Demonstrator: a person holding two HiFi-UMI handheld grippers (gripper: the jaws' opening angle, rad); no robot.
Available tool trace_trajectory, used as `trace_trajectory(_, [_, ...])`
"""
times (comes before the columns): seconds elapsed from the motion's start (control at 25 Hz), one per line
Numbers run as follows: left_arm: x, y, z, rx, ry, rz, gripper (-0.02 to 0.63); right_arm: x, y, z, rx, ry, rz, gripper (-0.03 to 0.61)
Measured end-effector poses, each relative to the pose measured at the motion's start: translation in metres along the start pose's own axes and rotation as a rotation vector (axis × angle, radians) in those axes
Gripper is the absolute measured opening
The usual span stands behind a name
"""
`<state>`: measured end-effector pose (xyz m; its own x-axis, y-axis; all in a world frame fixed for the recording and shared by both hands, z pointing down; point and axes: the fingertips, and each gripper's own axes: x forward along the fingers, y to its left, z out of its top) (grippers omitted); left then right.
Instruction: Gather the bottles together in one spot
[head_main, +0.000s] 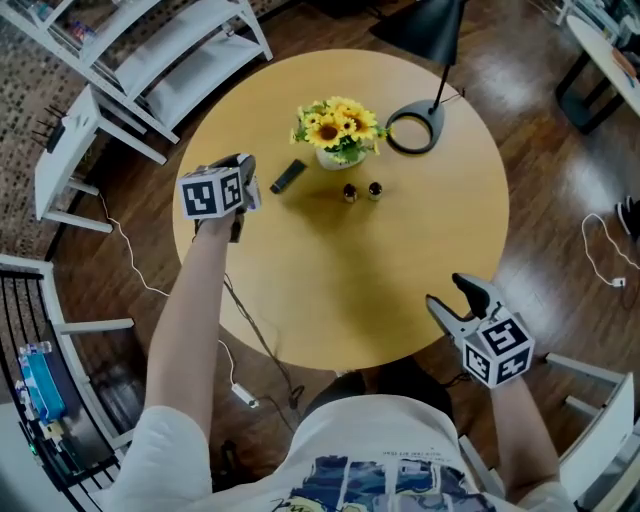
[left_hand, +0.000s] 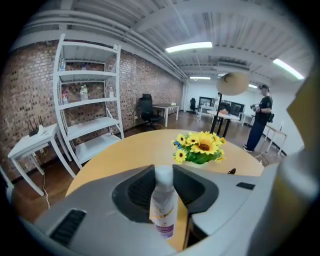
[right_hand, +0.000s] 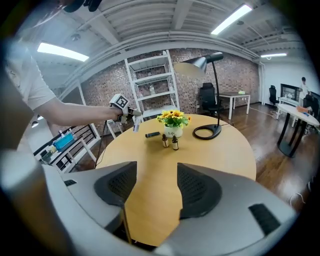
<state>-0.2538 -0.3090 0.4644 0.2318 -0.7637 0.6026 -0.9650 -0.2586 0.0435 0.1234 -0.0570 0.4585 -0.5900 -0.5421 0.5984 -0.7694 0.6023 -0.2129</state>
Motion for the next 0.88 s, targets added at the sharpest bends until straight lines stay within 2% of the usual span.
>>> trace_trajectory(0.2, [-0.02,-0.038,-0.02,-0.099,-0.113,-0.002,0.118,-0.007,0.018,-0.009,0.019,-0.004,0.006,0.275])
trace_trajectory(0.44, [-0.004,-0.082,-0.022,-0.171,-0.229,-0.013,0.117,-0.014,0.02,-0.019,0.028,0.016,-0.002,0.275])
trace_trajectory(0.68, [0.028,-0.117,-0.015,-0.164,-0.32,-0.007,0.117,-0.016,0.005,-0.03,0.041,0.039,-0.002,0.275])
trace_trajectory(0.88, [0.053,-0.136,-0.016,-0.144,-0.351,0.027,0.117,-0.016,-0.01,-0.032,0.027,0.073,0.004,0.275])
